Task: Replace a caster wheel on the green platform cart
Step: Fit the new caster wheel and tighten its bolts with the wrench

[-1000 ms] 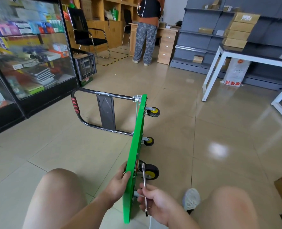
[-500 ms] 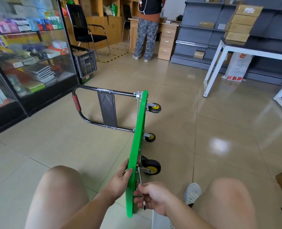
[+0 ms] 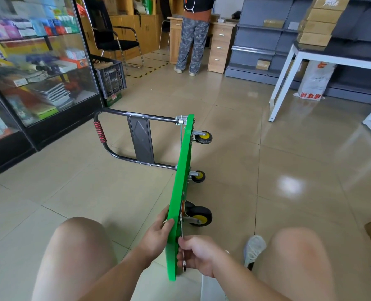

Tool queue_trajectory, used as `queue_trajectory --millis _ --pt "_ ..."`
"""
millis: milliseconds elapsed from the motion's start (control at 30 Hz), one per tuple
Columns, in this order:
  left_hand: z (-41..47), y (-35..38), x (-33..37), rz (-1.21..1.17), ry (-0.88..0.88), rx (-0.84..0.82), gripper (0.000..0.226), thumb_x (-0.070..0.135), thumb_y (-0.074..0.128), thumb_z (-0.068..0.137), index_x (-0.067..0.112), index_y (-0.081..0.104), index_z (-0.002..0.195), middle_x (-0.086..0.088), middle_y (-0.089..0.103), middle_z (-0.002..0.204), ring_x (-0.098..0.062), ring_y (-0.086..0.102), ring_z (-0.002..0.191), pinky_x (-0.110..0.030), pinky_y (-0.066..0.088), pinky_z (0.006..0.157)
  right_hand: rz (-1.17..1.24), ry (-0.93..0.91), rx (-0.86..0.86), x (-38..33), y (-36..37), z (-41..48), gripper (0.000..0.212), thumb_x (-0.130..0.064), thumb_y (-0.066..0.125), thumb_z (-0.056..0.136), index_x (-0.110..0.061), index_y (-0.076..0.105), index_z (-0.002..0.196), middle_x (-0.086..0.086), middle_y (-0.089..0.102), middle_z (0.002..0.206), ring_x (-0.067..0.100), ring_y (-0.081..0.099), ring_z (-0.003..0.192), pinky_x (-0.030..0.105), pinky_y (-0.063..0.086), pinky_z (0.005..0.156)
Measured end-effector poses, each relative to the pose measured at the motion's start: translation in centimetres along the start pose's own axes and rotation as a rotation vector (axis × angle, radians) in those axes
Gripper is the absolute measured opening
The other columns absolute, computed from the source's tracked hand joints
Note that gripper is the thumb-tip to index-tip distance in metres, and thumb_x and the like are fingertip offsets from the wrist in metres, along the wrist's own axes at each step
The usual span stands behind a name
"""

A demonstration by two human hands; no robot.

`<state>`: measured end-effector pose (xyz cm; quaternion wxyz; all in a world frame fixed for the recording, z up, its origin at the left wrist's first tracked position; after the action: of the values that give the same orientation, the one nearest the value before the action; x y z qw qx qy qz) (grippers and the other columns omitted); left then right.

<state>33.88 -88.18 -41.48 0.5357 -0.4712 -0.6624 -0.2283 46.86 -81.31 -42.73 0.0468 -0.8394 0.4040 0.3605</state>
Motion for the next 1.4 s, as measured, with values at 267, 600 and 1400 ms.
queue_trajectory --millis 267,600,1400 --pt "-0.1 0.0 0.0 -0.014 -0.028 -0.012 0.065 0.06 0.041 0.09 0.055 0.03 0.153 0.018 0.047 0.153 -0.011 0.048 0.136 -0.043 0.035 0.12 -0.129 -0.031 0.072 1.4 -1.2 2.1 0.015 -0.007 0.064 0.097 -0.011 0.076 0.105 0.008 0.078 0.098 0.028 0.074 0.096 0.045 0.06 0.089" --pt "0.1 0.1 -1.1 -0.038 -0.04 -0.027 0.06 0.071 0.046 0.084 0.07 0.034 0.142 0.015 0.055 0.147 -0.018 0.056 0.133 -0.053 0.042 0.115 -0.22 -0.112 0.077 1.6 -1.6 3.8 0.019 -0.009 0.066 0.096 -0.023 0.077 0.103 -0.002 0.079 0.096 0.018 0.073 0.091 0.033 0.059 0.088" --pt "0.3 0.4 -0.9 -0.13 -0.047 0.019 0.051 0.048 0.05 0.09 0.051 0.049 0.141 0.011 0.067 0.133 -0.017 0.064 0.123 -0.052 0.046 0.112 -0.007 -0.109 0.004 -0.2 -0.3 -1.7 0.027 -0.011 0.066 0.096 0.01 0.065 0.113 0.012 0.062 0.083 0.019 0.066 0.059 0.031 0.056 0.055"
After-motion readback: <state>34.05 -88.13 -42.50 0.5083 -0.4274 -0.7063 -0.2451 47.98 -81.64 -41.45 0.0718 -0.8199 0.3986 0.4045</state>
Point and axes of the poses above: each hand's wrist, its own z-axis towards the middle knuckle, its own y-axis out of the palm, x = y × z, the point moved 5 cm from there along z, towards the middle knuckle
